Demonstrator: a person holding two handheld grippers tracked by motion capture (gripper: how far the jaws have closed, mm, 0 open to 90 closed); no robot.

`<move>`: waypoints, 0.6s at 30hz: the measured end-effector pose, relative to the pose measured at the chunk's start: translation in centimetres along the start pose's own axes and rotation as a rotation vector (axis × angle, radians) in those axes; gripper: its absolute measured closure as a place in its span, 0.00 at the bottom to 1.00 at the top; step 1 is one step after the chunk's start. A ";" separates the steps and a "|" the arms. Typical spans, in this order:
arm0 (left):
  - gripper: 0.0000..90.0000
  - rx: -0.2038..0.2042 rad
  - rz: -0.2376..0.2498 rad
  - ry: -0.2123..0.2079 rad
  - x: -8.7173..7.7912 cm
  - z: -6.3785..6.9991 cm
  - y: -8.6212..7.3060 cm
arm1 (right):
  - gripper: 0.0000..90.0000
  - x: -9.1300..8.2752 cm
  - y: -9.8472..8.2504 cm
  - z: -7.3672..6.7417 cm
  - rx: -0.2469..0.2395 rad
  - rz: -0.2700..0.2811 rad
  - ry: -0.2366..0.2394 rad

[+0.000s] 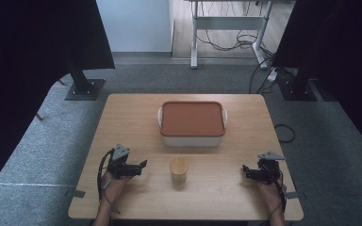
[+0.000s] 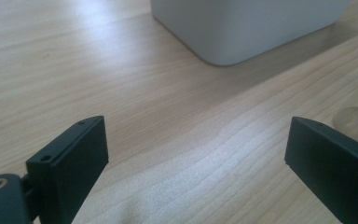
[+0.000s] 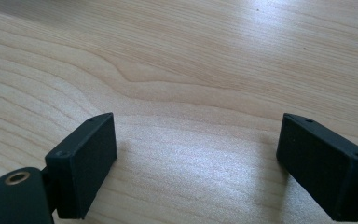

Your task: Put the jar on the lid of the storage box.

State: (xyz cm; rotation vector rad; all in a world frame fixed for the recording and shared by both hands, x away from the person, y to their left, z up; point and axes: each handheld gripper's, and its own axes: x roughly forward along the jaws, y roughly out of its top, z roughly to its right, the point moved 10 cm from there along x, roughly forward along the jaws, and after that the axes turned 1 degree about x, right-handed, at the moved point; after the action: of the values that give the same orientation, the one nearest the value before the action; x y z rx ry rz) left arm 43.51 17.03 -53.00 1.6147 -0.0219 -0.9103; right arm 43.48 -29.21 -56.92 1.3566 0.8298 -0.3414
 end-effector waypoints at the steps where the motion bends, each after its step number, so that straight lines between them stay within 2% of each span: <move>1: 0.06 -0.002 0.008 -0.003 -0.1 0.1 0.2 | 0.13 0.0 0.0 0.0 0.000 0.000 0.001; 12: 0.06 -0.004 0.079 -0.034 -1.5 0.9 1.8 | 0.13 0.0 0.0 0.0 0.003 0.003 0.010; 18: 0.05 -0.001 0.108 -0.067 -1.9 1.9 2.7 | 0.12 0.0 0.0 0.0 0.001 0.001 0.010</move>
State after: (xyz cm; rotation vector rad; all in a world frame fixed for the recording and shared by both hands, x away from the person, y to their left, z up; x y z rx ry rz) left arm 42.36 15.61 -49.67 1.5665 -0.1536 -0.8801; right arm 43.46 -29.19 -56.91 1.3602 0.8366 -0.3343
